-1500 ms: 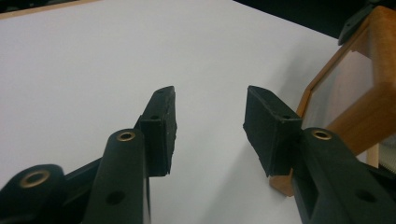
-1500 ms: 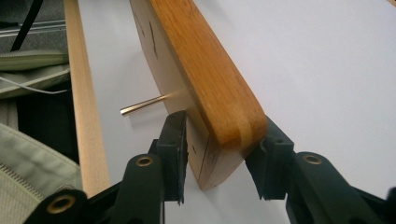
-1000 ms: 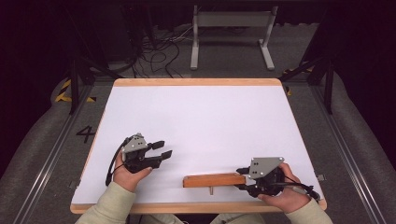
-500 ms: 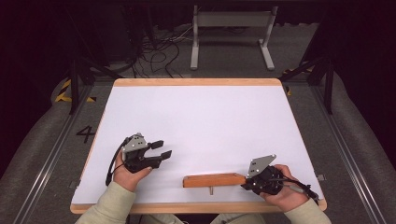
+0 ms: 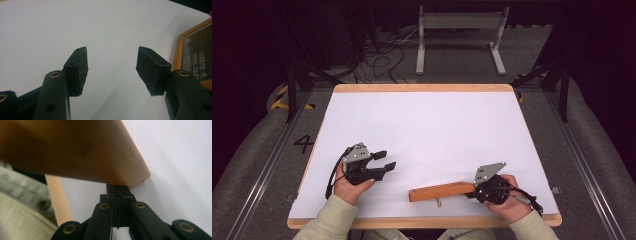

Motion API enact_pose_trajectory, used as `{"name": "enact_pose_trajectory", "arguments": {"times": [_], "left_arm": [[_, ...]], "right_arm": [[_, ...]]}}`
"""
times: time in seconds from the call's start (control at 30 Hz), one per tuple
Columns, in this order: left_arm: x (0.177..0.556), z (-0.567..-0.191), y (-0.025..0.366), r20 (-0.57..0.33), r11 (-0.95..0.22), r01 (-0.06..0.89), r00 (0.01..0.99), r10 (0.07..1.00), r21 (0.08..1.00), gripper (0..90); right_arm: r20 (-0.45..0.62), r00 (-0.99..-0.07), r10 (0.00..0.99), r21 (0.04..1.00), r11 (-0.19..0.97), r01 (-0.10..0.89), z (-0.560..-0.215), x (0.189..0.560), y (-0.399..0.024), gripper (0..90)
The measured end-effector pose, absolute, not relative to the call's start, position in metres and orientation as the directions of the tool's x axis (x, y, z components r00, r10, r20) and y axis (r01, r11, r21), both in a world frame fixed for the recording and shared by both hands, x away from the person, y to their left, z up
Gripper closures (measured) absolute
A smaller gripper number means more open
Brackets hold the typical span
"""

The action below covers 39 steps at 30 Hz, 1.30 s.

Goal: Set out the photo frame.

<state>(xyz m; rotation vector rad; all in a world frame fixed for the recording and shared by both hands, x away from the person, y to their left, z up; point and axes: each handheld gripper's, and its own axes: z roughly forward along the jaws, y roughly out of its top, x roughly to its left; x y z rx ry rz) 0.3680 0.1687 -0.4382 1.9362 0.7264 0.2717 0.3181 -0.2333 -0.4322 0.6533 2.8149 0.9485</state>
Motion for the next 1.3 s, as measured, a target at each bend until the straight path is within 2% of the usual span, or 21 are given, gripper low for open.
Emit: {"name": "enact_pose_trajectory", "arguments": {"times": [0.3, 0.63, 1.3], "left_arm": [[0.367, -0.439, 0.168, -0.106, -0.332, 0.361, 0.801, 0.590, 0.872, 41.0], [0.368, -0.440, 0.170, -0.102, -0.336, 0.359, 0.801, 0.591, 0.871, 41.1], [0.356, -0.441, 0.187, -0.110, -0.322, 0.382, 0.774, 0.623, 0.866, 41.4]], "right_arm": [[0.002, -0.867, 0.498, 0.622, 0.678, 0.391, -0.428, 0.335, -0.228, 90.0], [-0.010, -0.849, 0.528, 0.634, 0.660, 0.403, -0.427, 0.361, -0.211, 90.0], [-0.006, -0.869, 0.494, 0.662, 0.653, 0.367, -0.430, 0.410, -0.169, 90.0]]}}
